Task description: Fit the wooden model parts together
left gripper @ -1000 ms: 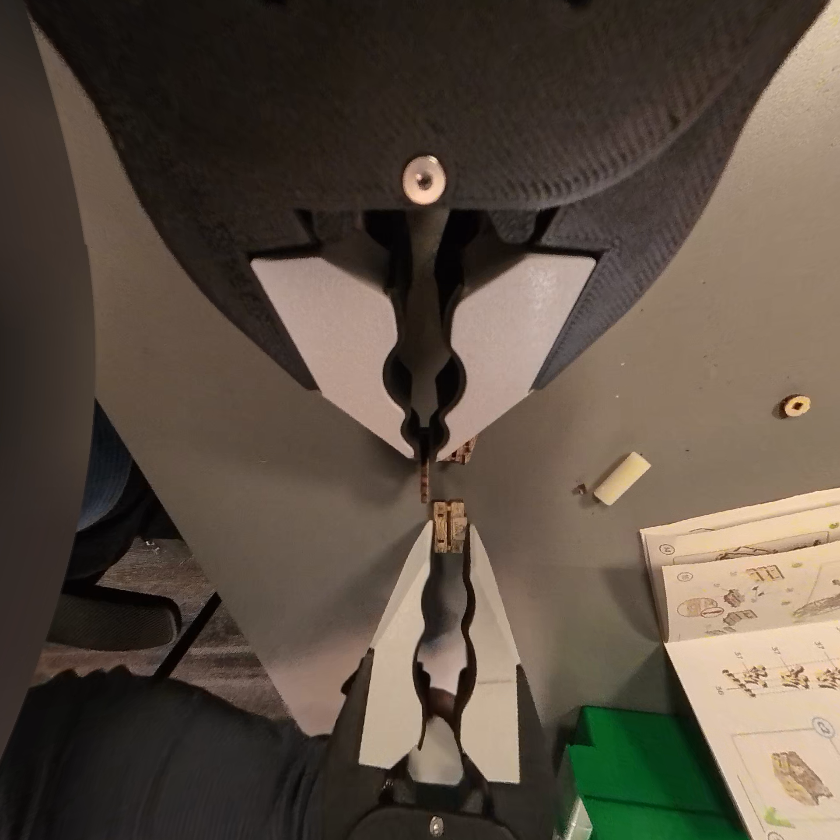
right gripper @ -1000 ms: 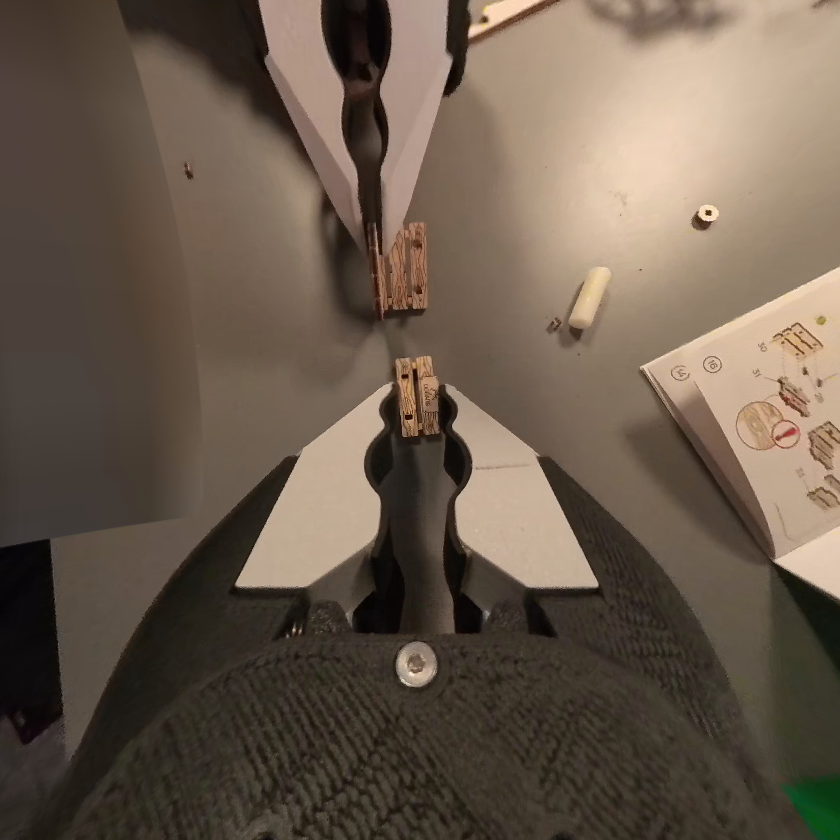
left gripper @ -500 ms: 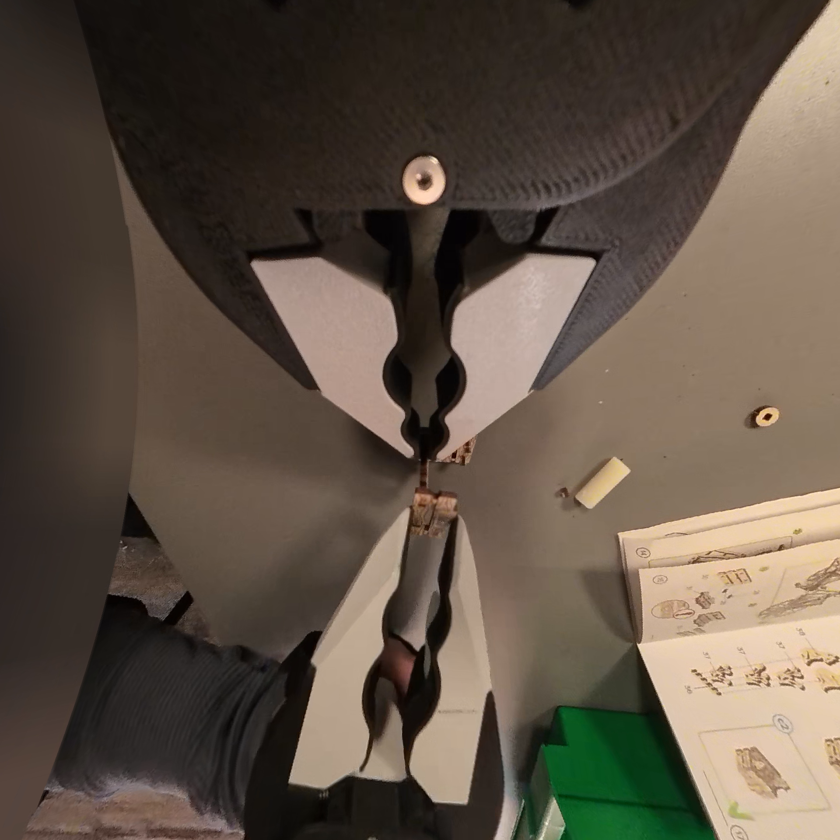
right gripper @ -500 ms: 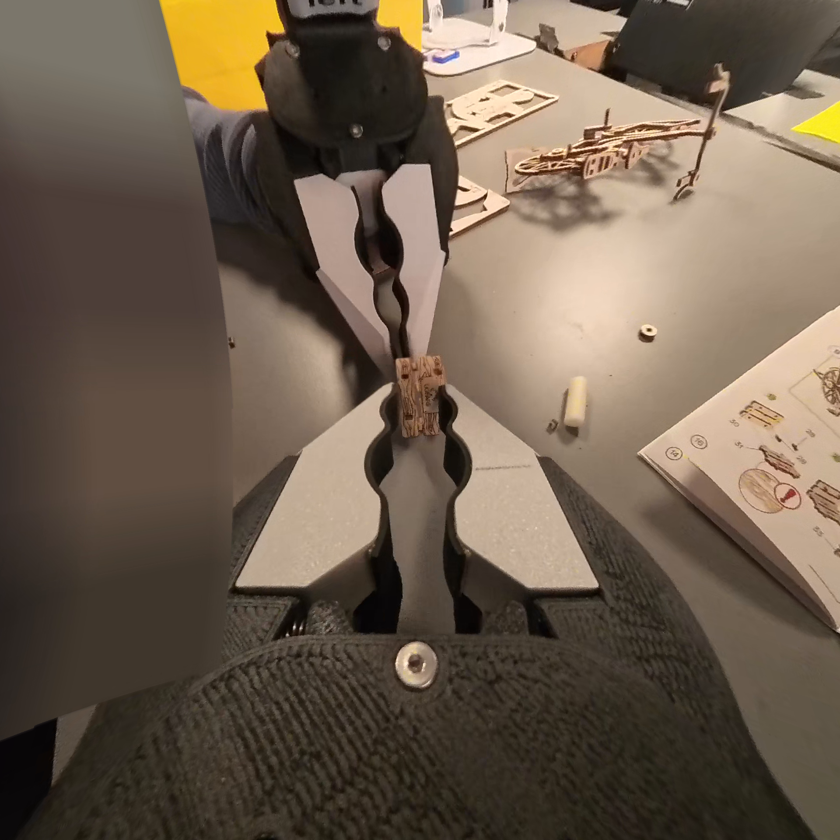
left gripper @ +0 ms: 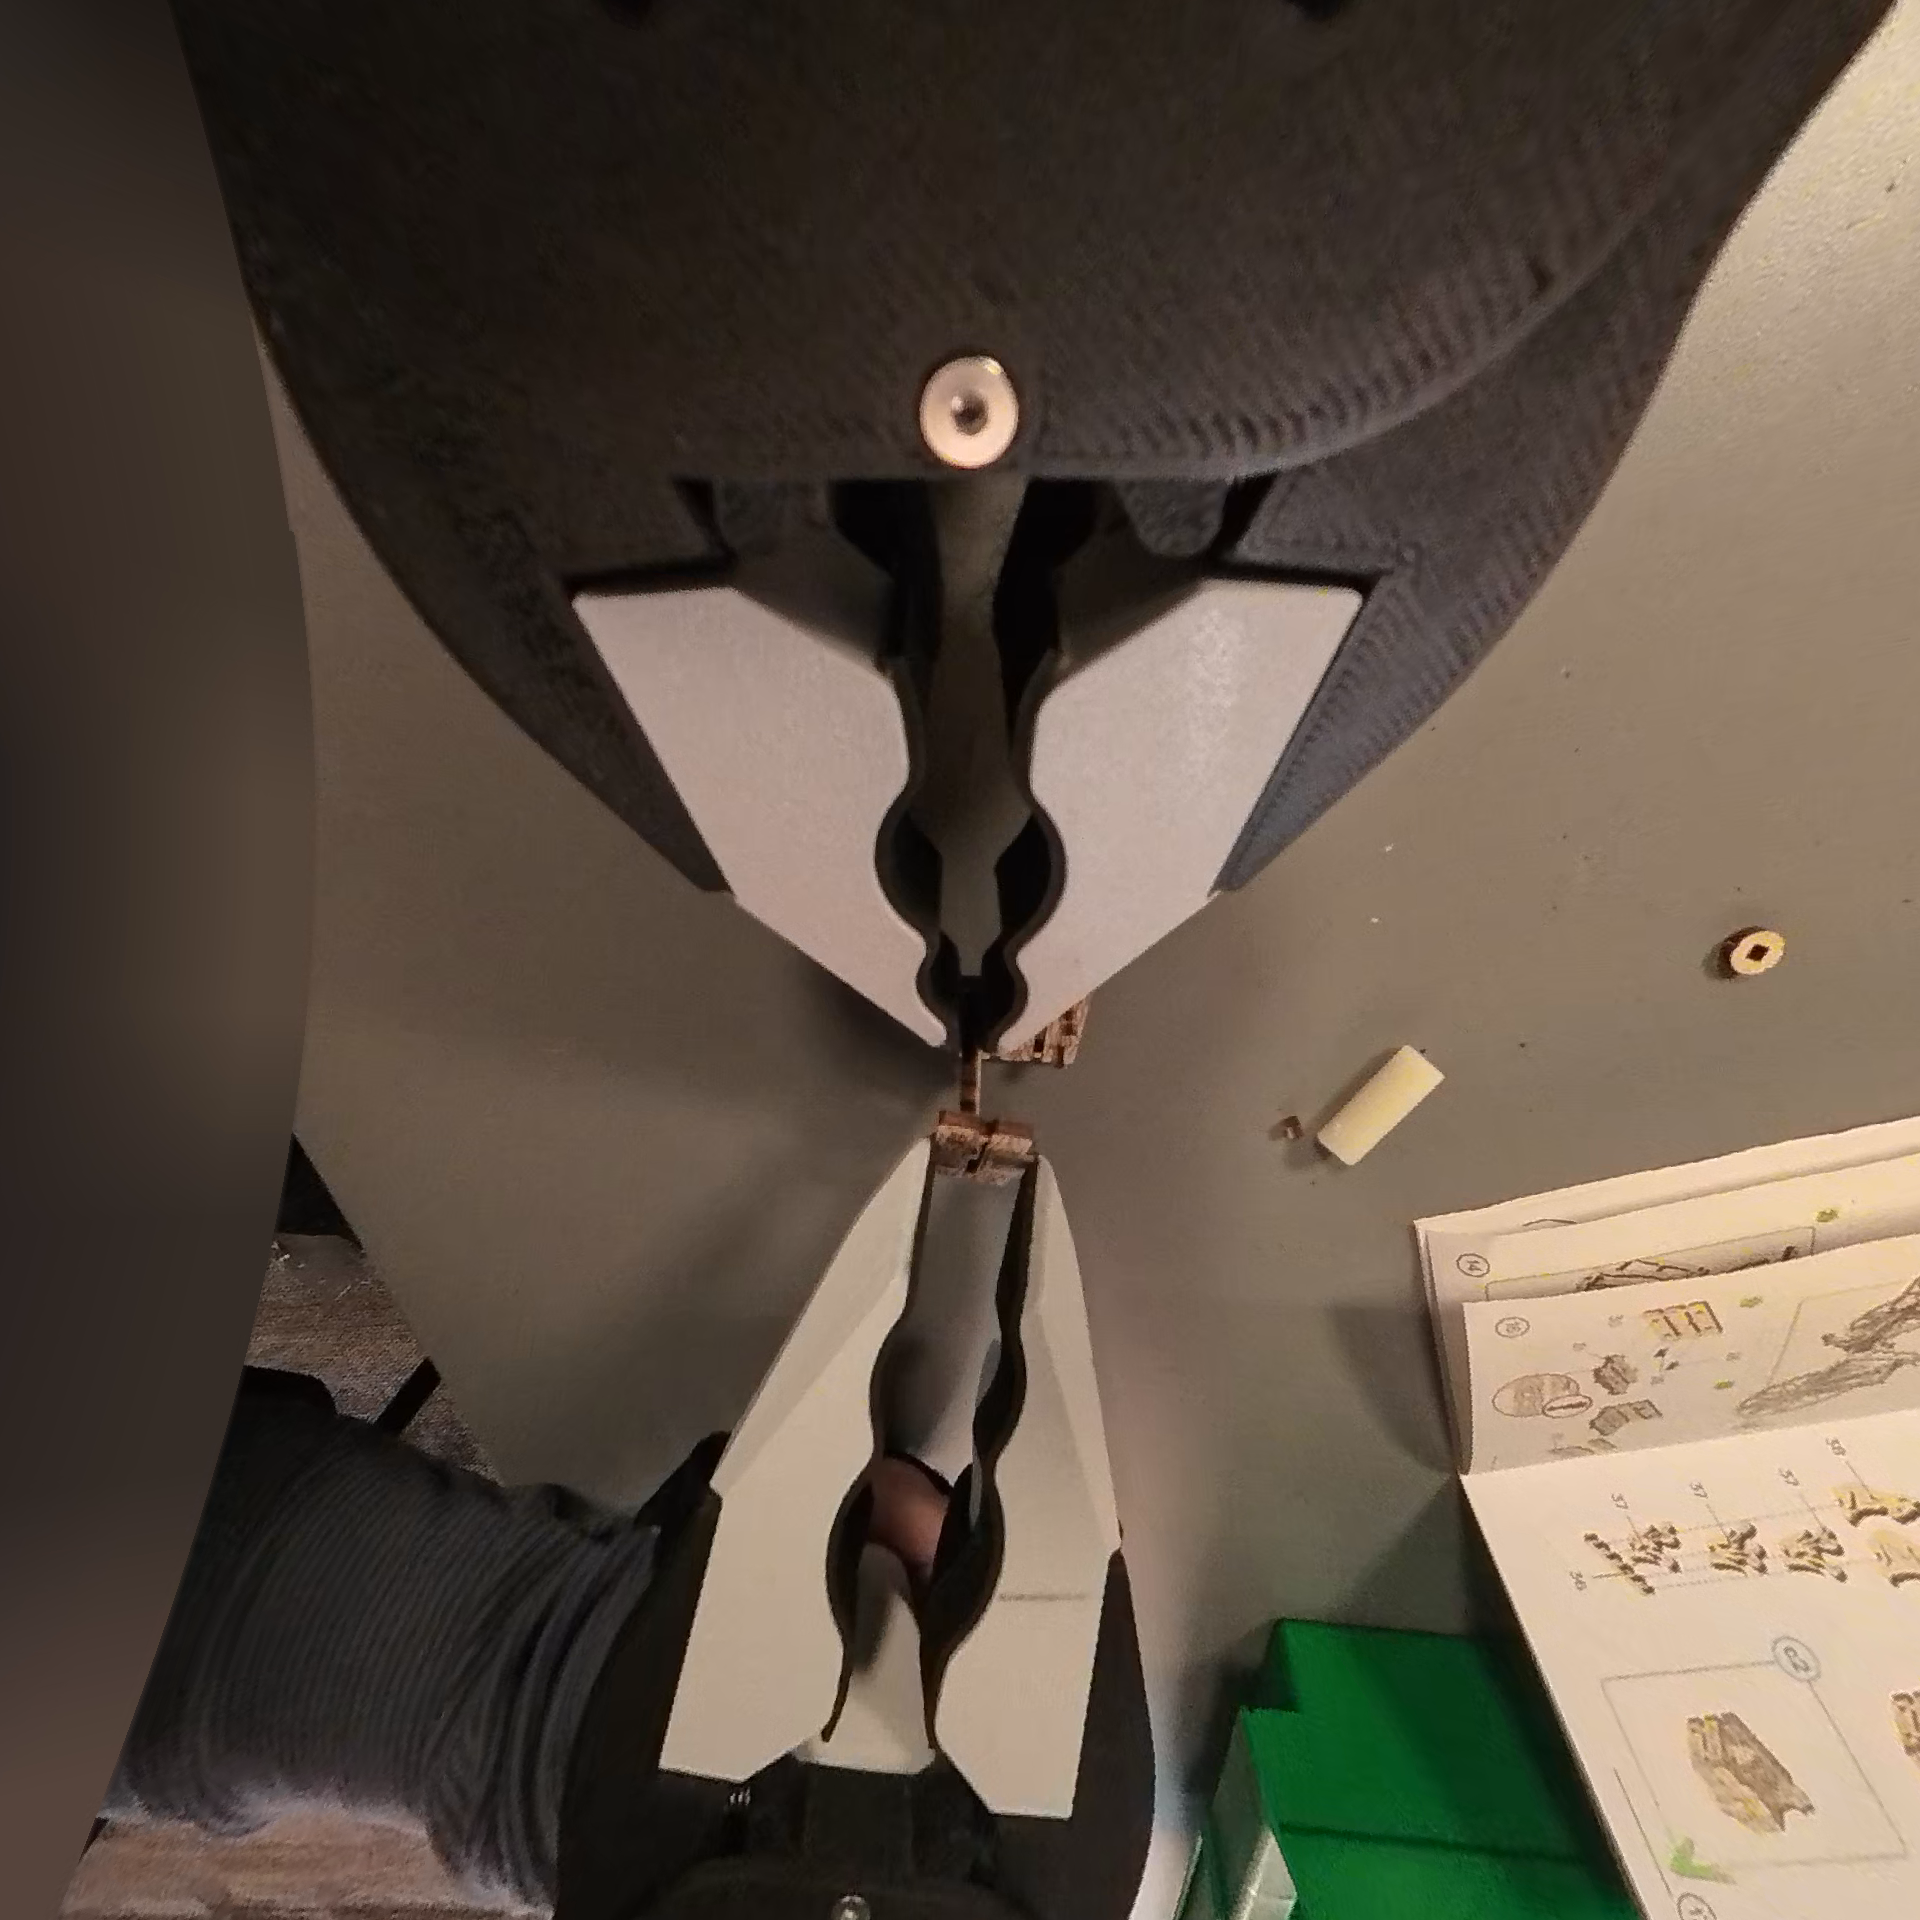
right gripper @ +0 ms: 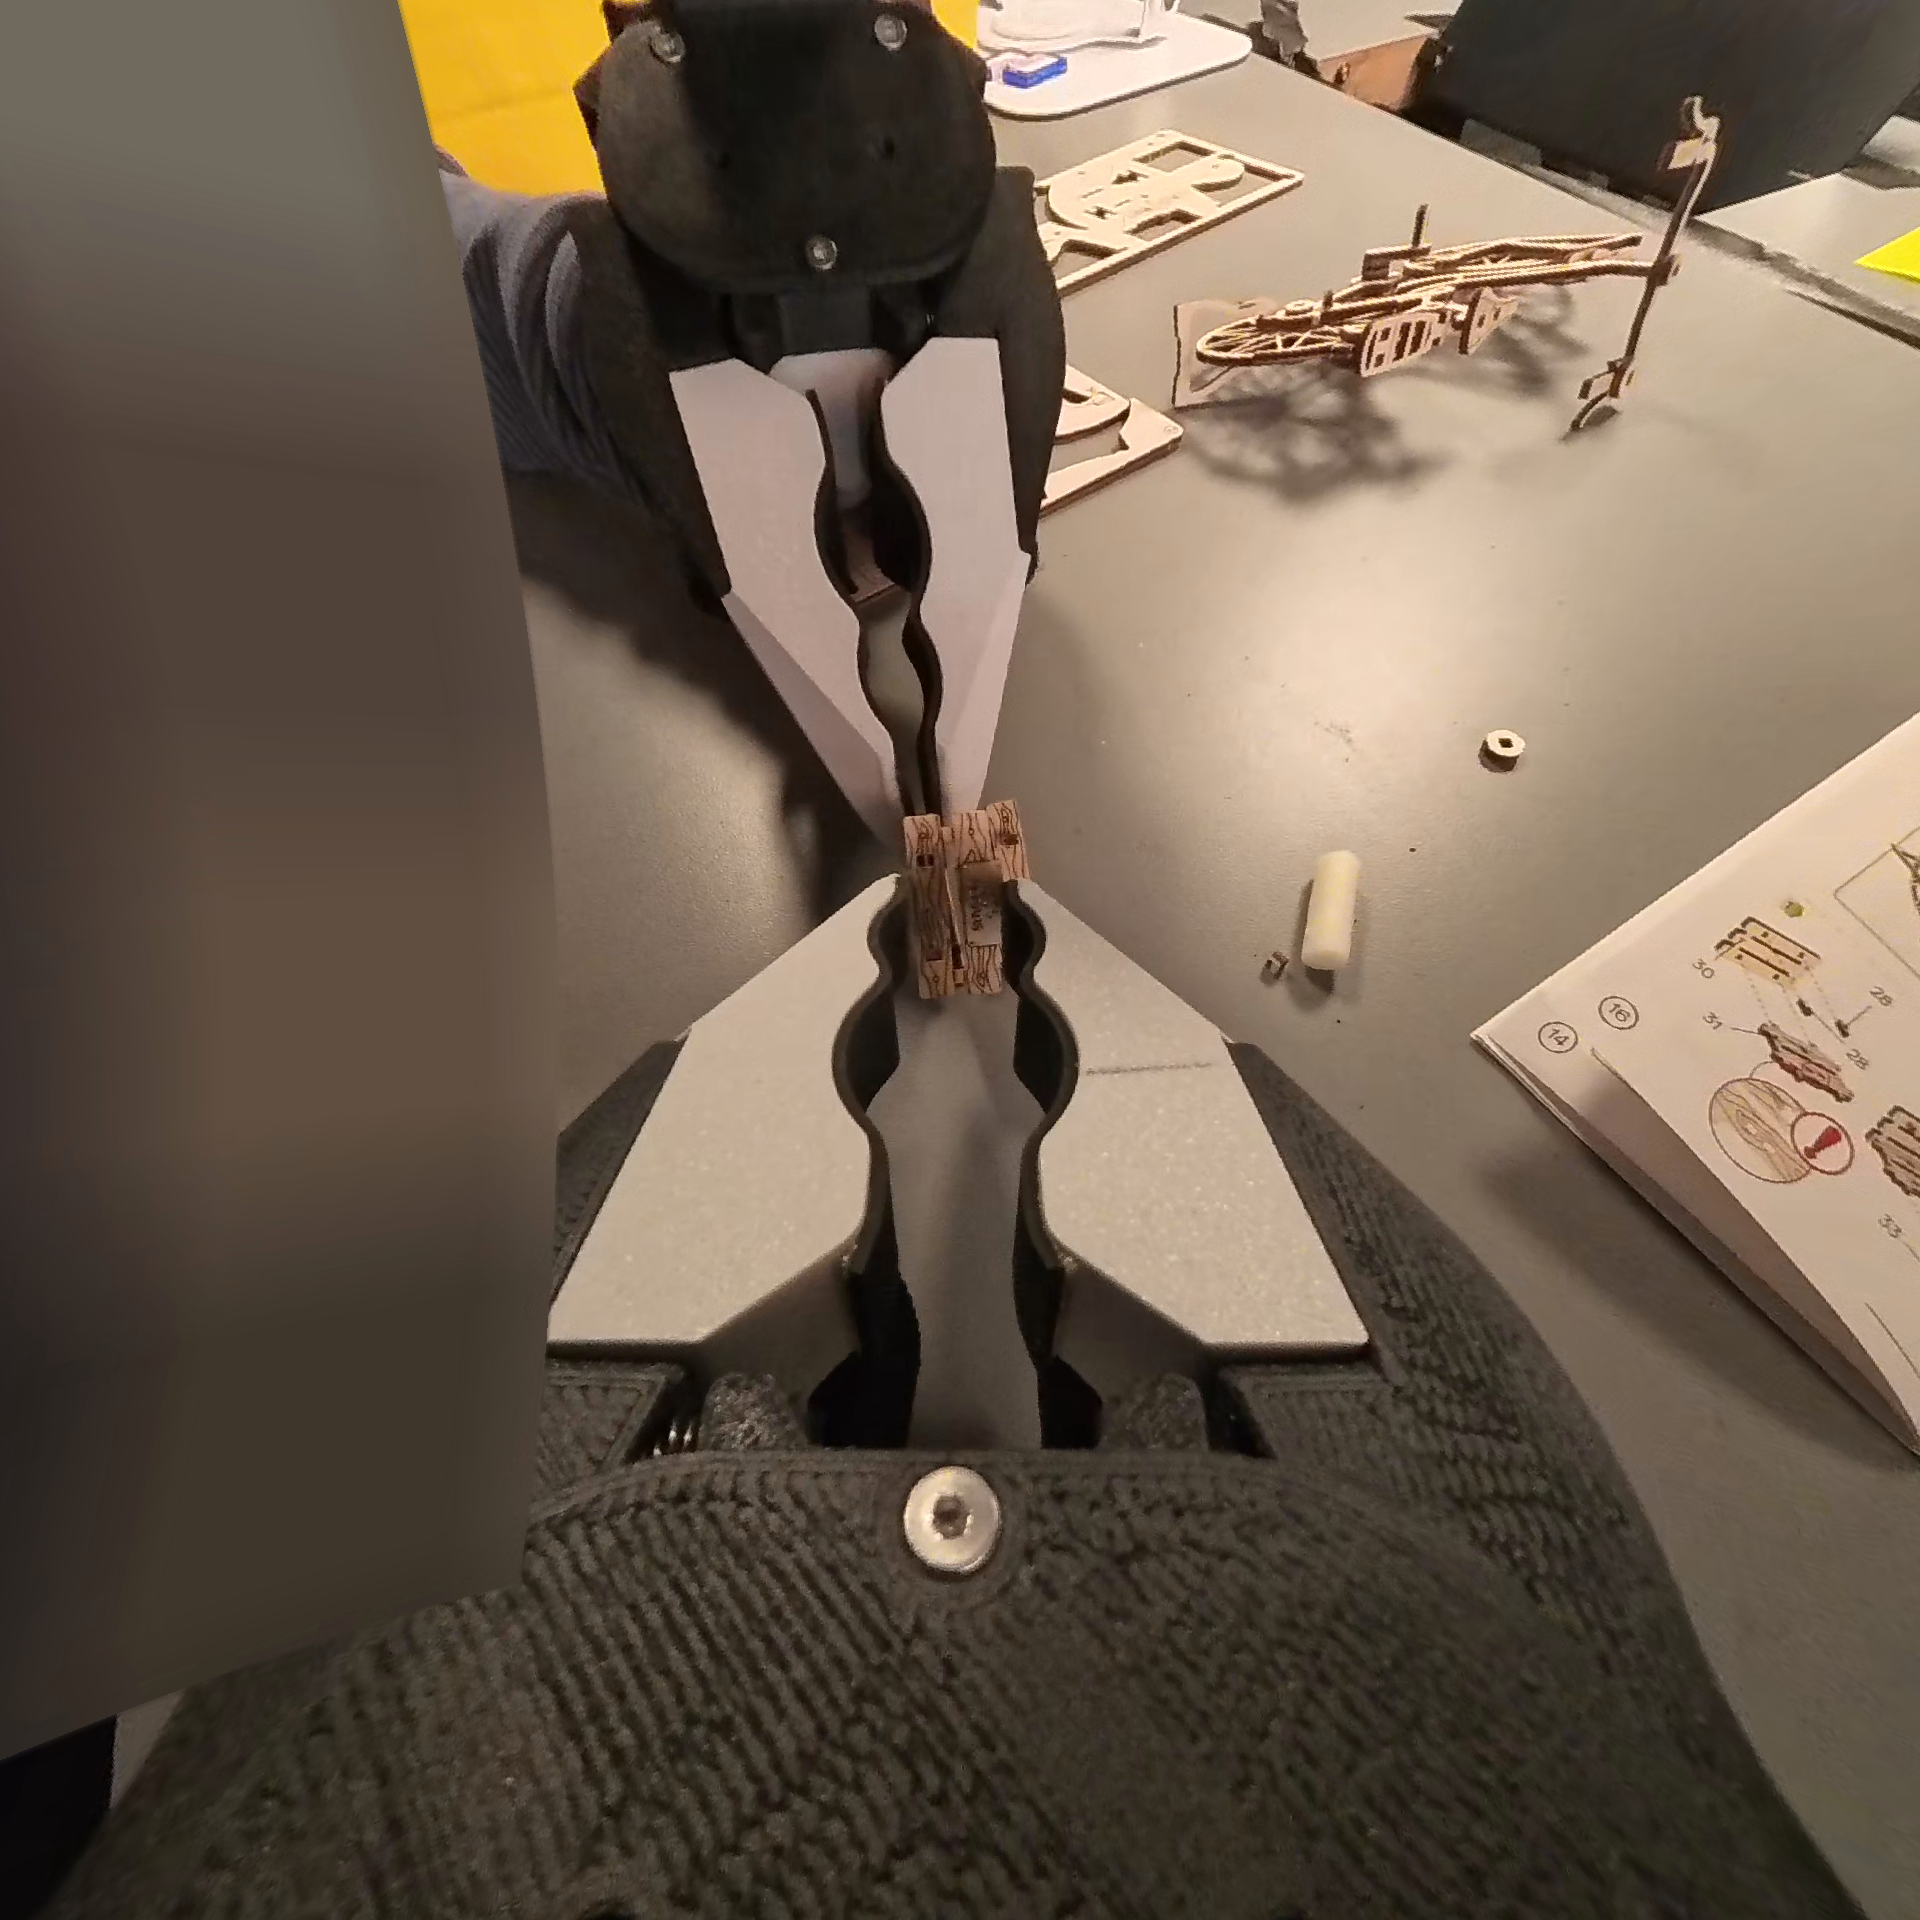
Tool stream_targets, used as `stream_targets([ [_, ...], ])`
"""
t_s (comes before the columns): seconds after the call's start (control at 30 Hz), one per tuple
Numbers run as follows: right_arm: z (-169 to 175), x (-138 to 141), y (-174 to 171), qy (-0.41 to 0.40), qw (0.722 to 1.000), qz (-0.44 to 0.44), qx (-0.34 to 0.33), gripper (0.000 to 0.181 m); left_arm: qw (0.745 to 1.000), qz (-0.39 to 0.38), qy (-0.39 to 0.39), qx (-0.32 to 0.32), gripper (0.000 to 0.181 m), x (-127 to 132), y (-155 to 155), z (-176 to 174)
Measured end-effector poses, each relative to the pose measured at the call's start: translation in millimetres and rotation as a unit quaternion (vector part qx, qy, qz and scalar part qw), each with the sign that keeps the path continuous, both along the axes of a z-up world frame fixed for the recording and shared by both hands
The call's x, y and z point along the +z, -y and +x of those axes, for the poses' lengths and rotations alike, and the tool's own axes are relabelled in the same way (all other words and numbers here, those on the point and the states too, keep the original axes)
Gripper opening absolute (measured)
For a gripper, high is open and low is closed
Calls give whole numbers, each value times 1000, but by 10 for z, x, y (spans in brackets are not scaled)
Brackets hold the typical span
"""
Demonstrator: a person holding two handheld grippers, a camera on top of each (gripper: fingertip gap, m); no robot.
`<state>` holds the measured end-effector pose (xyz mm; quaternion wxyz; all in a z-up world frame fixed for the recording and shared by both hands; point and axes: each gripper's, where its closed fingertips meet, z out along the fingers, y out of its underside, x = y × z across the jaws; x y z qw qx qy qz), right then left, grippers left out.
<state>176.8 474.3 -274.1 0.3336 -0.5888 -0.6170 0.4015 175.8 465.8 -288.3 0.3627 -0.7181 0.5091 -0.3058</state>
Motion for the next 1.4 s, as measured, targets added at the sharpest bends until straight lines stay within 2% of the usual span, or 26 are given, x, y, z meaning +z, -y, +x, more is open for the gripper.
stream_targets([
  [0.63, -15, -6, -2, 1, 1000, -5, 6, 15, 1000, 11, -12, 0, 1, -26, -2, 5],
  [0.87, -49, -18, 17, 5, 1000, 9, 13, 15, 998, 46, -45, 1, 0, -90, -2, 11],
  [1.07, -33, -11, 5, 12, 996, 89, 9, 15, 992, 110, -60, -3, 0, -75, -17, 15],
  [1.17, -20, -100, -47, 64, 987, 145, 3, 15, 989, 131, -63, -34, 0, -81, 59, 54],
  [1.23, -39, -109, -60, 83, 983, 162, 10, 15, 988, 137, -69, -31, 1, -90, 51, 57],
  [1.3, -30, -63, -118, 79, 984, 157, 3, 15, 990, 124, -66, -18, 0, -89, 10, 43],
  [1.4, 36, 24, -171, 48, 994, 103, -3, 15, 993, 101, -64, -4, 1, -97, -34, 28],
])
